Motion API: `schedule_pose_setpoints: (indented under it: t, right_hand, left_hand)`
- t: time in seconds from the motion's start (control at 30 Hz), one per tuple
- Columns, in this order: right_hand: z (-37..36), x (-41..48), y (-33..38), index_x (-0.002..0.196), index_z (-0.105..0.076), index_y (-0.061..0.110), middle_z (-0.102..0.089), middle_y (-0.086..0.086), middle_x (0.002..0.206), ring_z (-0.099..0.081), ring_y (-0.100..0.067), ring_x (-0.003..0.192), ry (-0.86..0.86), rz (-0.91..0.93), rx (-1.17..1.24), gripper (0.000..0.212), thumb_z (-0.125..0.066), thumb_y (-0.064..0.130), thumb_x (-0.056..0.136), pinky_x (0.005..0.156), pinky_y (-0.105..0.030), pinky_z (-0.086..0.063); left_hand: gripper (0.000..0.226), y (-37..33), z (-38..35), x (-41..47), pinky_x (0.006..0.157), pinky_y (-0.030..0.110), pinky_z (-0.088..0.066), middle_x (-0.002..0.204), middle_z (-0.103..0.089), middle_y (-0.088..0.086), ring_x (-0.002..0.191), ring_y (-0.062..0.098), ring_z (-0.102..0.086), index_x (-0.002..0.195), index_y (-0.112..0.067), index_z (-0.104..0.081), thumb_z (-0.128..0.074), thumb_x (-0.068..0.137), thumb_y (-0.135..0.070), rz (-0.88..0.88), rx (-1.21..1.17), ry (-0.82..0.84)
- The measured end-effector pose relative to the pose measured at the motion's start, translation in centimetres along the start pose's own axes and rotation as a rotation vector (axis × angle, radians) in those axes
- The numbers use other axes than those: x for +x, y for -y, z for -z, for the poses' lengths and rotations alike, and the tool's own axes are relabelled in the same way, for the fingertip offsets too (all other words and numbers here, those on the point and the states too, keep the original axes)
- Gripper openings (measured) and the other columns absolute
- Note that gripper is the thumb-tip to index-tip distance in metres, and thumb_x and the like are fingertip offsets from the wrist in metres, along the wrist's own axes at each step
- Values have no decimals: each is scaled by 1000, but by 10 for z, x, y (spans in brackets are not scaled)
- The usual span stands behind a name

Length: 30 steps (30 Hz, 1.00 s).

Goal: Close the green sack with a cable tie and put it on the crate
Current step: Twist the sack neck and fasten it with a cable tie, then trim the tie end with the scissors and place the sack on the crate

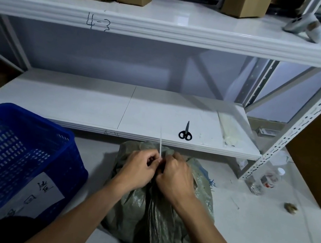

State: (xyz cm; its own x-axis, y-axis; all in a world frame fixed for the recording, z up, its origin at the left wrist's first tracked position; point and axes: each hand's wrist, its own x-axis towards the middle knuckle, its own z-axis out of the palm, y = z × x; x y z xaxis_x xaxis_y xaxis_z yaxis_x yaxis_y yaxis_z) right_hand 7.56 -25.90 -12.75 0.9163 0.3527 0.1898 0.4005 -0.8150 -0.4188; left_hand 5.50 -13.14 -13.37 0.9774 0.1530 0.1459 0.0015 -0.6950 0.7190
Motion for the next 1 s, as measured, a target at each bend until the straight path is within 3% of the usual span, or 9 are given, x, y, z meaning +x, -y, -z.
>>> schedule_pose_setpoints:
  t: [0.13,0.23,0.3,0.37,0.5,0.7,0.83,1.0]
  right_hand:
    - [9,9,-3,99,-63,8,-65,-15,103,-65,-35,93,153,-3,20,21,-57,21,85,74,-38,-49]
    - [23,43,-23,77,-70,14,-72,-7,81,-66,-21,75,394,-170,393,15,-61,24,84,70,-34,-53]
    - [20,77,-48,75,-72,14,-74,-5,80,-68,-21,76,257,-309,488,19,-59,21,86,78,-40,-59]
    - [11,109,-73,84,-72,12,-75,-10,85,-70,-29,84,106,-388,359,22,-55,25,87,80,-41,-58]
    - [-25,153,-115,101,-68,7,-73,-16,99,-66,-34,94,194,-501,169,35,-54,36,89,77,-34,-50]
    - [-77,199,-147,111,-62,6,-67,-18,113,-63,-35,104,261,-543,17,43,-51,44,94,80,-34,-47]
    - [-98,218,-155,122,-58,5,-59,-16,123,-60,-35,111,254,-563,-34,47,-47,44,97,87,-37,-47]
    - [-119,233,-164,127,-55,5,-45,-15,131,-58,-34,112,213,-575,-127,54,-51,48,95,82,-37,-45]
  left_hand:
    - [17,10,-2,9,68,33,-49,71,-69,-1,69,18,-63,74,-20,-68,-68,91,-20,121,-167,50]
    - [17,11,5,16,66,27,-49,72,-71,3,67,14,-63,76,-18,-72,-71,89,-9,203,-345,26]
    - [13,10,10,20,67,24,-52,73,-72,4,67,15,-69,81,-11,-72,-68,91,-4,230,-440,55]
    - [13,11,10,21,70,28,-55,74,-74,4,68,17,-72,82,-12,-72,-67,92,-5,226,-453,81]
    - [17,12,8,20,76,37,-60,76,-76,1,70,18,-75,78,-22,-72,-70,91,-11,207,-436,66]
    - [12,13,5,21,78,29,-57,81,-76,-7,74,10,-74,81,-25,-71,-69,92,-20,251,-403,89]
    - [11,17,-5,29,79,30,-56,81,-76,-3,73,12,-74,81,-21,-72,-69,92,-18,284,-457,82]
    - [9,21,-22,43,73,25,-53,77,-74,1,69,14,-72,82,-15,-71,-70,91,-14,283,-523,66]
